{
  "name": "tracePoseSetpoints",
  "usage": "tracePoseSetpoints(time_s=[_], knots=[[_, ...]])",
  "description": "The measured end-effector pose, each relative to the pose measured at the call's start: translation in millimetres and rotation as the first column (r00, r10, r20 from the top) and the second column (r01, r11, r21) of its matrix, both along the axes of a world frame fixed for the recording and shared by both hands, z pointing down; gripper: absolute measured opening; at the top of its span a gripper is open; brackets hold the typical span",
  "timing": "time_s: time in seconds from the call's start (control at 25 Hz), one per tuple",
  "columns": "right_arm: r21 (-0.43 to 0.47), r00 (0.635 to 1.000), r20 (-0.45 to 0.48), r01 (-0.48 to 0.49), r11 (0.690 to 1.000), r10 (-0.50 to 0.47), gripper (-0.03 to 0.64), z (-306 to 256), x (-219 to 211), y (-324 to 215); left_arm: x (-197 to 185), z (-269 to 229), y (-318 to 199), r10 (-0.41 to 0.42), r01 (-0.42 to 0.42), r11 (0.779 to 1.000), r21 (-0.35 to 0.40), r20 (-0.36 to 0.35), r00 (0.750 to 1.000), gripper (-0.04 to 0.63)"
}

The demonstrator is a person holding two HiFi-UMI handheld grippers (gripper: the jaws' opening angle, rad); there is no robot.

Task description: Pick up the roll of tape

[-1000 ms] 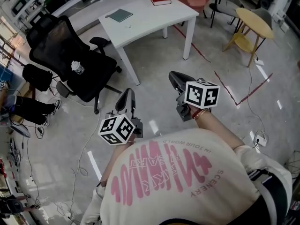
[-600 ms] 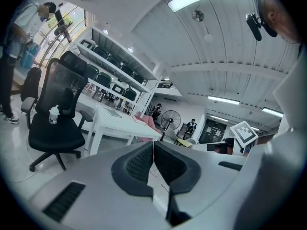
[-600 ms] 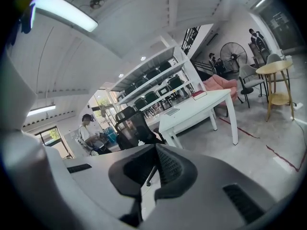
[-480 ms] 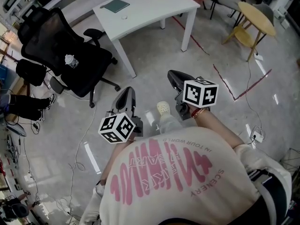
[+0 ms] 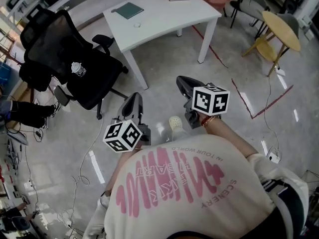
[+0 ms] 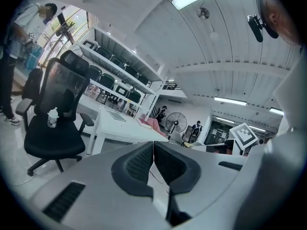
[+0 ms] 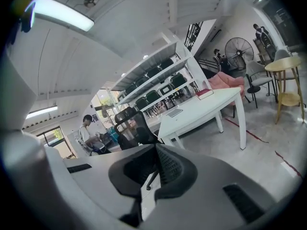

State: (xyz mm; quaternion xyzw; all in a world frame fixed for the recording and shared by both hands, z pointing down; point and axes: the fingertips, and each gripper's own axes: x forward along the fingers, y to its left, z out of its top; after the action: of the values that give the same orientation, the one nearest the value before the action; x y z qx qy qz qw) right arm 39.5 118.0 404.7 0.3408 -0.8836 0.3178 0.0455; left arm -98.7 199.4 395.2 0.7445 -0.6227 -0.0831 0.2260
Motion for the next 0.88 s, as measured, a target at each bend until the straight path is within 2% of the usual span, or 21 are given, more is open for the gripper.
tracePoseSetpoints(time_s=[0.24, 0.72, 0.88], knots=[[0.003, 0.999, 0.003, 0.037, 0.999, -0.037, 0.015, -13, -19, -64, -12, -13, -64, -0.028, 0.029, 1.000, 0.011, -0.020, 0.999, 0.025], [0.022, 0.996, 0.012, 0.087, 0.996, -0.087, 0.014, -25, -37, -178, -25, -32, -177, -0.066, 0.065, 0.997, 0.047, 0.018, 0.998, 0.025], [0.019, 0.995, 0.013, 0.101, 0.995, -0.101, 0.014, -26, -45, -214, -32, -31, -206, -0.079, 0.078, 0.996, 0.038, 0.030, 0.996, 0.025]])
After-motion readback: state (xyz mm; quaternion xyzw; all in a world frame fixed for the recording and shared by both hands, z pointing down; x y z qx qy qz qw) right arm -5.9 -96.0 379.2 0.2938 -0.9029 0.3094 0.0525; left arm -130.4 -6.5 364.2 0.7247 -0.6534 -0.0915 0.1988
